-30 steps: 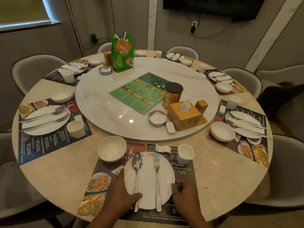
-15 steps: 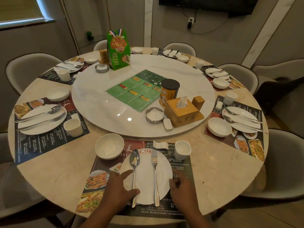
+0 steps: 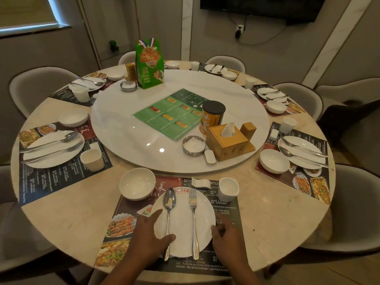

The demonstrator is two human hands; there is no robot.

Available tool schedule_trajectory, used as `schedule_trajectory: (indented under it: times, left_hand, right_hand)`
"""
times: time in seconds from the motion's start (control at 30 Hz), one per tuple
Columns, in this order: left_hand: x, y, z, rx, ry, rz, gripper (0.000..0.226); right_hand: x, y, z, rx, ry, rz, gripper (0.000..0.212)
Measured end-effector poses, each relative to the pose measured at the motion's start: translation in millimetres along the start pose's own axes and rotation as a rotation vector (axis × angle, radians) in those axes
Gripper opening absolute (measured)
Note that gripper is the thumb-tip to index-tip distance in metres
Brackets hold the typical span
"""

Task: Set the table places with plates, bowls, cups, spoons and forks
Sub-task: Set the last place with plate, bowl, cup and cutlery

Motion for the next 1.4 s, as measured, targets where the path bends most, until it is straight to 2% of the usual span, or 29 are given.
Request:
schedule_trajectory:
  times: [0.1, 0.23, 0.8, 1.23, 1.4]
  left_hand:
    - [-1.0, -1.1, 3.7, 0.106, 0.04, -0.031, 0.079]
    - [-2.4, -6.8, 10.3, 0.071, 0.088, -0.008, 0.064]
    - [11.0, -4.6, 11.4, 0.17, 0.204, -0.003, 0.056]
    - [18.6, -12.0, 14.8, 0.174, 0.26, 0.011, 0.055]
    - [34.5, -11.0, 27.2, 0.223, 0.286, -0.019, 0.038]
  right_hand:
    - [-2.3, 3.1, -1.6, -0.019, -0.004, -0.005, 0.036]
    - [-4.5, 8.7, -6.2, -0.037, -0.023, -0.035, 0.034]
    - [-15.1, 17.9, -11.9, -0.049, -0.03, 0.04, 0.04]
    - [-17.0, 26.7, -19.0, -0.056, -0.074, 0.032, 0.038]
    - [-6.1, 20.6, 0.6, 0.031, -0.105, 0.073, 0.029]
Point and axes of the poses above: each hand's wrist, its own x-axis away from the middle knuckle, its own z-axis out of the back of the hand, y = z × x, the point moved 10 cm from there along -x, towards the middle knuckle, and after that the axes turned 13 degrees about x, right-handed, at the moved point
